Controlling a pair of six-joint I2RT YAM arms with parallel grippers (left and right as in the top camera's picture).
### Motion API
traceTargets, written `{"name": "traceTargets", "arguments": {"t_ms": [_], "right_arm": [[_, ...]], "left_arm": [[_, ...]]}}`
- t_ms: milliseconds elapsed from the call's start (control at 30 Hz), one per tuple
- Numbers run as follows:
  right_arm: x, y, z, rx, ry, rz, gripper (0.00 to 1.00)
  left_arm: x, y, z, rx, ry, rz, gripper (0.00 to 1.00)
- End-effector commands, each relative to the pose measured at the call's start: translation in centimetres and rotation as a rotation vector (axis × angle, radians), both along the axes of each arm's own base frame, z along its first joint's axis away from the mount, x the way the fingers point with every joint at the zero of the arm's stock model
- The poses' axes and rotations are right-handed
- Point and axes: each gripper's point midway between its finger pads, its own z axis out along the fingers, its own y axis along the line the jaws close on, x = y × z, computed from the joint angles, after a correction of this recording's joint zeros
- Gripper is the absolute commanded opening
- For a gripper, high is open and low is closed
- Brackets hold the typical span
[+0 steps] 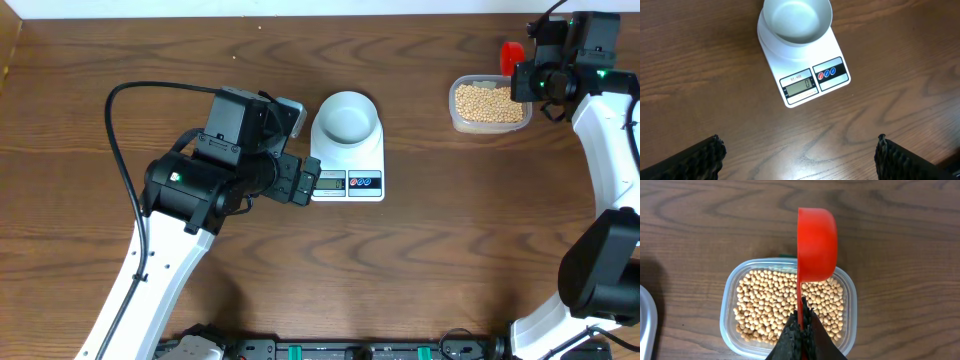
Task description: Scoop item into bowl and weigh 50g on scale
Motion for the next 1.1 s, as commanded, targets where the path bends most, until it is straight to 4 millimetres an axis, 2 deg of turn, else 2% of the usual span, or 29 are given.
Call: {"name": "traceTargets", "arguments": {"t_ms": [0, 200, 1067], "right_arm": [[0.1, -0.1, 1.4, 0.006, -0.031, -0.005, 0.01], [0.1, -0.1, 1.4, 0.006, -0.029, -0.005, 0.01], [-0.5, 0.4, 1.0, 0.029, -0.001, 0.009, 0.01]], "left_arm": [[0.4, 0.2, 0.1, 0.017, -0.014, -0.003, 0.98], [1.4, -0.2, 0.8, -0.004, -0.065, -0.002, 0.98], [1.3, -0.2, 0.7, -0.001, -0.057, -0.003, 0.98]]}}
